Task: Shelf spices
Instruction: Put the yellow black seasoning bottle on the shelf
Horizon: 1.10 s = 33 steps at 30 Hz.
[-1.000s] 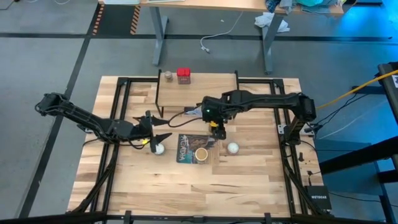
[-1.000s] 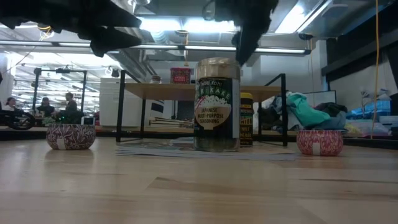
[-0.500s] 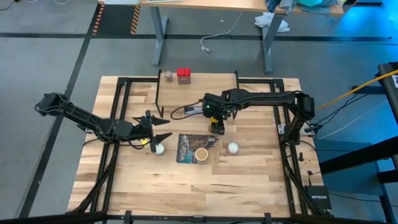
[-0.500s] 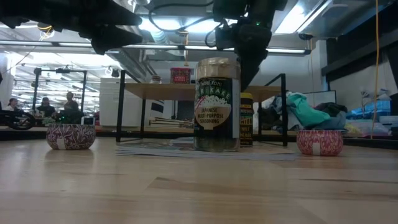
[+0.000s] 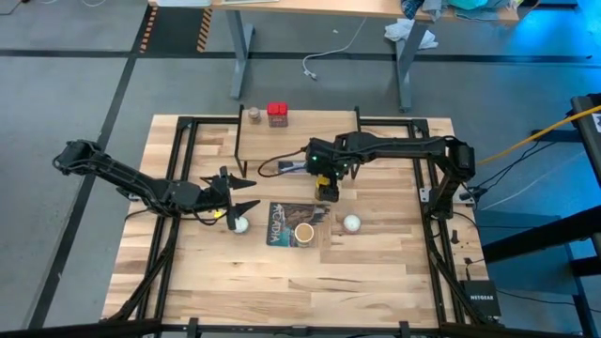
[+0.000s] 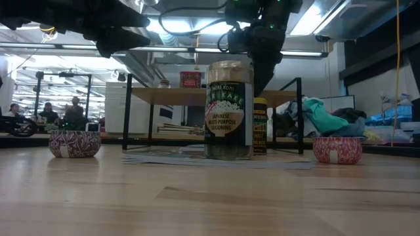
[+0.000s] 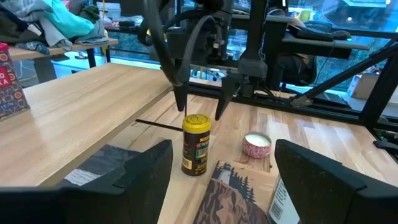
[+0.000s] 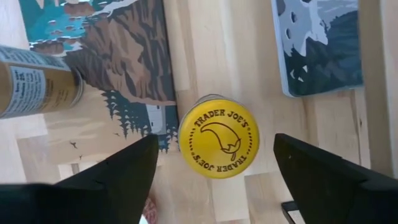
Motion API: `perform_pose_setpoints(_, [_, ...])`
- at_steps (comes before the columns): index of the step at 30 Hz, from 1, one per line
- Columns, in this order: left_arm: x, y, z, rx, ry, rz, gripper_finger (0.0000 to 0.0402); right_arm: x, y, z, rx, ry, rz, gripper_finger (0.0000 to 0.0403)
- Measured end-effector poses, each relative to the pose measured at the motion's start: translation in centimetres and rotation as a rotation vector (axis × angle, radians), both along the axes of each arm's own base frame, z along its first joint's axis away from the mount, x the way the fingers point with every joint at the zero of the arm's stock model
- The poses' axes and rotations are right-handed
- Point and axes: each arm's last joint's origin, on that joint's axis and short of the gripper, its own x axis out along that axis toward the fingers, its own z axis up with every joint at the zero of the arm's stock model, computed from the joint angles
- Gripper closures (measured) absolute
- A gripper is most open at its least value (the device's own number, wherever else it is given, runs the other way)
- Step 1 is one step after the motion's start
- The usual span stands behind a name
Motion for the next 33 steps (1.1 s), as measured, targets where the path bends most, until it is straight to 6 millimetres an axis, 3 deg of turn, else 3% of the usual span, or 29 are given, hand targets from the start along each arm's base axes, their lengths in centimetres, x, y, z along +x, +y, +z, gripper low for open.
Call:
perform_pose_setpoints(18, [0.0,0.0,0.0,-0.004,-0.002,0.0,0.0125,1.2,-0.2,-1.9,0.006,0.018,-0.014,0.0072])
perform_pose_setpoints(26, [0.0,0.0,0.0,-0.005,-0.004,0.0,0.0125,1.8,-0.3,-3.7,0.024,0.071,-0.028,0.0072])
perform_pose_setpoints(33, [0.0,0.0,0.0,-0.005,-0.002,0.0,0.0125,1.9,-0.3,-3.8,0.03,0.068,-0.05,0.0072])
